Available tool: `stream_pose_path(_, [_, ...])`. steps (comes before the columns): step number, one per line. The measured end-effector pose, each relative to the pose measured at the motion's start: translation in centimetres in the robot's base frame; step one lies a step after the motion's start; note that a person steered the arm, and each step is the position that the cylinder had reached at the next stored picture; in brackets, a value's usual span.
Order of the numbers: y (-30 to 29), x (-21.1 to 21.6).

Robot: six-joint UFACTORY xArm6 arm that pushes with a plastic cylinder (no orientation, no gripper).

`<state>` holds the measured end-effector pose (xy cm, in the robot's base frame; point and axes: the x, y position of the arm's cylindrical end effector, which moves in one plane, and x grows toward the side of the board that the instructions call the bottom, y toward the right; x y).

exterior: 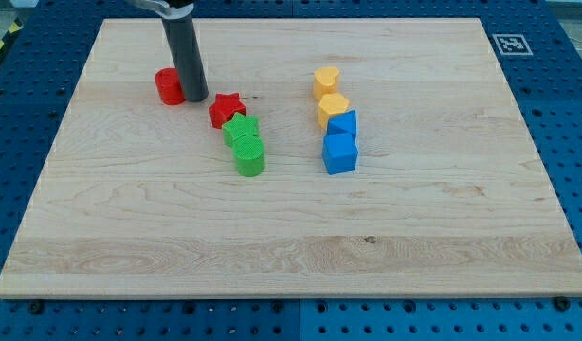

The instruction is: Keep the red circle to the left of the red star

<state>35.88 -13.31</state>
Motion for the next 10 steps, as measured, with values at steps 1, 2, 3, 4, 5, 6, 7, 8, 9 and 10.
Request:
stream_pose_path(1, [0.8,-0.1])
stream_pose_path(2, [3.5,-1.9])
stream_pose_path(3, [2.1,-4.3])
stream_pose_path(4, [-0.7,-3.5])
stream_pose_path(5, [-2.3,-2.8])
stream_pose_path(6, [-2.3,-2.8])
stream_pose_path(7, [-3.4,-1.9])
stream_pose_path(8, [-3.9,-1.4])
stream_pose_path(9, [-4.7,-1.0])
stream_pose_path(10, [-5.4,-0.6])
